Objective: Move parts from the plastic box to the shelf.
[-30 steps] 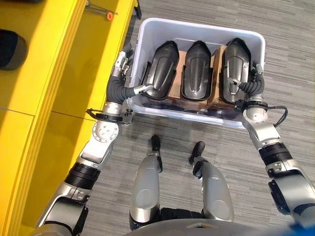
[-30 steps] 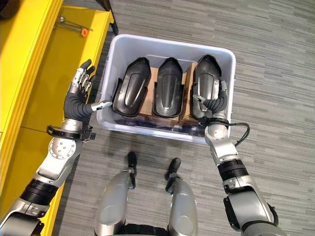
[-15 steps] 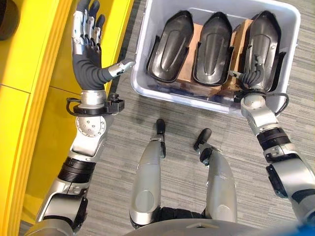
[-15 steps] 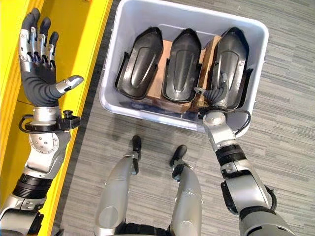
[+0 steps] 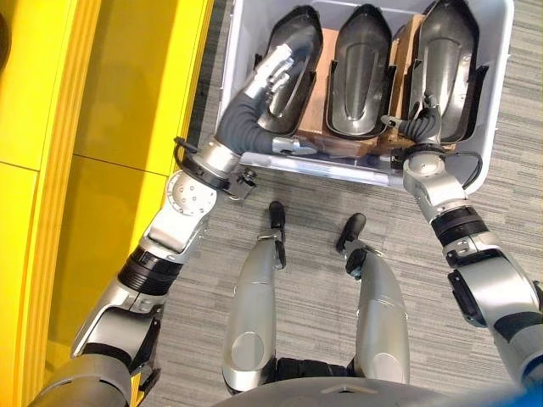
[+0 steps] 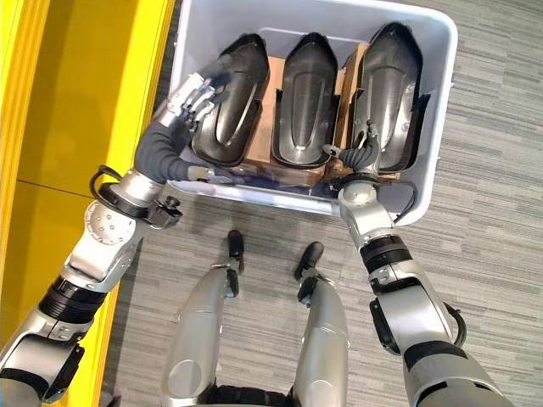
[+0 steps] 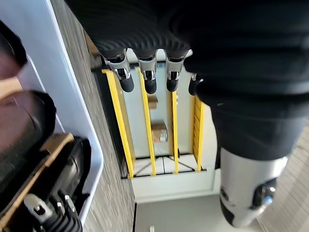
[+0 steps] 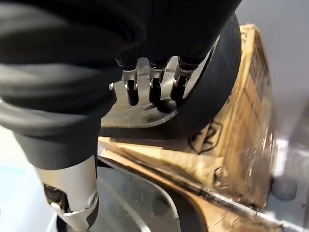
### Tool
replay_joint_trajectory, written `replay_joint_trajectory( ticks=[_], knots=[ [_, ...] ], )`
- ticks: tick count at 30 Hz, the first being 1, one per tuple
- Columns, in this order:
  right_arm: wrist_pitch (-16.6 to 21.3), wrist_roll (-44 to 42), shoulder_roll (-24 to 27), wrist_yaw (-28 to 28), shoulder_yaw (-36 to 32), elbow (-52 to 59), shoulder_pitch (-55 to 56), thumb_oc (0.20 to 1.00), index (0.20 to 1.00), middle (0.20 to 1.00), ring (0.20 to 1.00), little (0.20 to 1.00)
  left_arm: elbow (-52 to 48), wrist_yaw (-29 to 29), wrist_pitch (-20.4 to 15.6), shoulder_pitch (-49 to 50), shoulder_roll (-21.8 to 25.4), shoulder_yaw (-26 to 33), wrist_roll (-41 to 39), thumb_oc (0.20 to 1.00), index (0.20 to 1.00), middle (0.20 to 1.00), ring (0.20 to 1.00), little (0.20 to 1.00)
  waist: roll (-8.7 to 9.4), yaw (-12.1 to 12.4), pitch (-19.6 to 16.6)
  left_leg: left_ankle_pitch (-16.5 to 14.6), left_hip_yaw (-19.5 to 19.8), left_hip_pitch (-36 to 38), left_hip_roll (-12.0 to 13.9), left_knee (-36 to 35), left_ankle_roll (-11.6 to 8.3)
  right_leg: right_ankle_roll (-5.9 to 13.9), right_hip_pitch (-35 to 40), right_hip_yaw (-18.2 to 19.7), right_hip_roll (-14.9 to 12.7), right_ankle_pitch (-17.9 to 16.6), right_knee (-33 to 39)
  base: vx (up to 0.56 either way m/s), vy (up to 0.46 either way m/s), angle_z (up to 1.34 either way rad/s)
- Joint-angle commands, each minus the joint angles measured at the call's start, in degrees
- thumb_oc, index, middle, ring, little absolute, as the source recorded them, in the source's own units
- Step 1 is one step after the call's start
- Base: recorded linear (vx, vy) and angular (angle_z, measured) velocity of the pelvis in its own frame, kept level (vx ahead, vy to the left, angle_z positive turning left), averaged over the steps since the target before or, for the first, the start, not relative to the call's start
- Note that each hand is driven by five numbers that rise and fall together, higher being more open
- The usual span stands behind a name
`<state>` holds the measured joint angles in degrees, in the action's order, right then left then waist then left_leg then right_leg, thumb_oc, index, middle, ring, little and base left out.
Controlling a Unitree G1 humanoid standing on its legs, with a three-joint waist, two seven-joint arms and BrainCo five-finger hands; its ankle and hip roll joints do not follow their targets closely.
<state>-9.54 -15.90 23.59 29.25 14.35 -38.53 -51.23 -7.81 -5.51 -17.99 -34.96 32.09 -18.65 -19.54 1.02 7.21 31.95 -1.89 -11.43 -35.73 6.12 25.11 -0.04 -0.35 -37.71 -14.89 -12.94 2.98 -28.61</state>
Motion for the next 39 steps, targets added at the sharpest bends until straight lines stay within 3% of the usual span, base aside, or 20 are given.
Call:
replay_joint_trajectory(
  ticks=[1,4,10,14,20,23,28,35,39],
  knots=[
    [3.69,-2.58,1.03,-3.25,2.26,1.91,-2.15,1.0,1.0,1.0,1.0,1.0,-4.99,2.3,-0.41,-0.97,-2.56,0.56,0.3,1.0,1.0,1.0,1.0,1.0,-3.14,1.17,-2.16,-1.39,3.82,0.11,-3.25,-1.72,-1.55,3.81,1.22,-1.07,2.55,1.09,-0.32,0.0,-0.006,0.06],
    [4.06,-1.31,-0.4,-2.46,3.68,3.7,-4.26,1.0,1.0,1.0,1.0,1.0,-3.51,4.21,0.15,-2.65,-3.84,-1.06,0.06,1.0,1.0,1.0,1.0,1.0,-2.66,1.45,-2.16,0.42,3.79,-1.09,-3.48,-2.41,-1.28,3.27,0.53,-2.15,2.65,-0.57,0.76,-0.06,-0.023,0.06],
    [3.7,-0.01,-2.14,-3.41,4.4,6.2,-5.22,1.0,1.0,1.0,1.0,1.0,-2.89,4.6,0.2,-2.57,-4.99,-1.85,0.57,1.0,1.0,1.0,1.0,1.0,-2.76,1.62,-2.16,0.84,3.78,-1.14,-3.75,-2.99,-1.27,3.31,0.45,-2.34,2.74,-0.84,1.07,0.0,-0.002,0.01],
    [3.38,3.35,-2.58,-0.25,5.05,8.39,-5.5,1.0,1.0,1.0,1.0,1.0,-2.68,4.82,-0.25,-2.32,-5.4,-2.39,0.99,1.0,1.0,1.0,1.0,1.0,-2.73,1.65,-2.16,0.84,3.6,-0.93,-3.77,-3.08,-1.2,3.36,0.68,-2.4,2.79,-0.87,1.17,0.0,0.0,0.0],
    [6.02,18.23,-1.16,18.33,3.19,10.2,-6.49,1.0,1.0,1.0,1.0,1.0,-2.84,7.2,-0.83,-3.03,-5.85,-3.3,1.32,1.0,1.0,1.0,1.0,1.0,-3.27,0.94,-2.16,0.86,3.09,-0.55,-3.77,-3.56,-1.0,3.7,0.72,-1.83,3.1,-1.21,1.59,-0.01,0.024,0.0],
    [8.71,29.39,-0.16,22.73,1.48,15.94,-6.01,1.0,1.0,1.0,1.0,1.0,-3.78,9.45,-1.37,-3.18,-6.11,-3.5,1.76,1.0,1.0,1.0,1.0,1.0,-3.9,0.16,-2.16,0.89,2.66,-0.66,-4.04,-4.24,-0.87,4.06,0.17,-1.24,3.32,-1.37,2.08,-0.03,0.069,-0.05],
    [9.02,41.21,0.38,27.06,1.62,21.85,-5.22,1.0,1.0,1.0,1.0,1.0,-3.71,11.41,-1.53,-4.06,-6.73,-3.93,2.66,1.0,1.0,1.0,1.0,1.0,-4.21,-0.66,-2.16,0.96,1.92,-0.29,-4.02,-5.13,-0.94,4.29,0.3,-0.51,3.54,-1.59,3.4,-0.02,0.026,-0.07],
    [8.8,42.09,1.86,29.83,0.33,26.42,-2.73,1.0,1.0,1.0,1.0,1.0,-4.23,12.06,-1.43,-4.25,-6.06,-3.47,1.63,1.0,1.0,1.0,1.0,1.0,-4.24,-1.64,-2.16,0.94,1.15,0.39,-3.88,-5.71,-1.26,4.42,0.73,0.01,3.67,-1.64,4.33,0.0,0.0,0.0],
    [5.11,37.33,1.55,29.58,-0.34,25.27,-1.23,1.0,1.0,1.0,1.0,1.0,-3.69,12.35,-2.2,-3.93,-6.25,-3.38,2.24,1.0,1.0,1.0,1.0,1.0,-4.25,-2.15,-2.16,0.73,0.66,0.37,-3.62,-5.96,-1.33,4.36,0.42,0.32,3.81,-1.54,4.61,-0.01,0.01,-0.05]
  ],
)
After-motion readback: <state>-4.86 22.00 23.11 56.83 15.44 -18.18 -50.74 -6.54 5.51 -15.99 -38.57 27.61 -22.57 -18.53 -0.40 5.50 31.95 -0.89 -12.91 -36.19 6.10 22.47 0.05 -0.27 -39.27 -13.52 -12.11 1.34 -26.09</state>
